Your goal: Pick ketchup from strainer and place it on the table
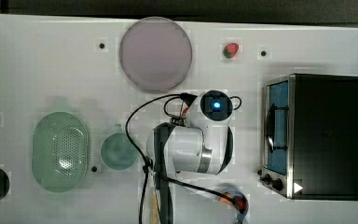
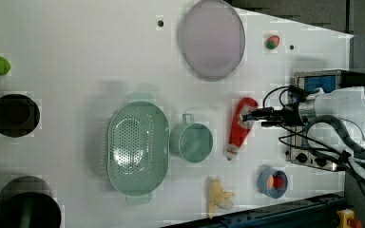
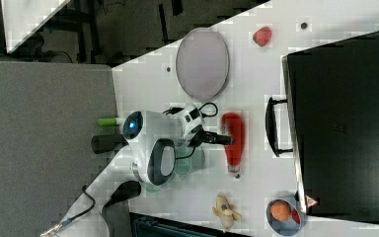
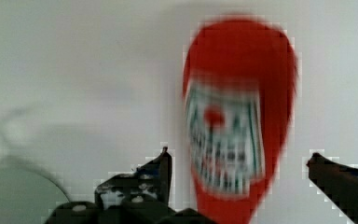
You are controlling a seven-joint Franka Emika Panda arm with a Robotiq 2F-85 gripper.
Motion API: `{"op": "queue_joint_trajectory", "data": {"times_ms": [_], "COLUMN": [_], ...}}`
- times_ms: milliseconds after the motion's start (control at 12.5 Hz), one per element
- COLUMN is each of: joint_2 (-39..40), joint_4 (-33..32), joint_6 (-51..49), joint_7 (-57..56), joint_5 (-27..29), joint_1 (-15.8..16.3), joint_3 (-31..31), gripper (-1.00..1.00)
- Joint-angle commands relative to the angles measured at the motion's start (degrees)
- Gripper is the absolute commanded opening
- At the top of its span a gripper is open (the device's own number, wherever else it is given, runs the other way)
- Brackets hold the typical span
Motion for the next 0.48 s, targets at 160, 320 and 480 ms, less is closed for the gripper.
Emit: {"op": "queue_joint_trajectory", "data": {"times_ms": [160, 320, 480], "joint_2": [-7.6, -12.0, -16.3], "joint_4": [2.4, 5.1, 8.8], "joint_6": [-1.4, -6.5, -13.8], "joint_7": [0.6, 6.3, 15.3], "joint_5": [0.1, 0.1, 0.1], "joint_1": [0.2, 0.2, 0.2], "joint_3": [0.6, 0.6, 0.3], "gripper": [1.0, 1.0, 1.0]}}
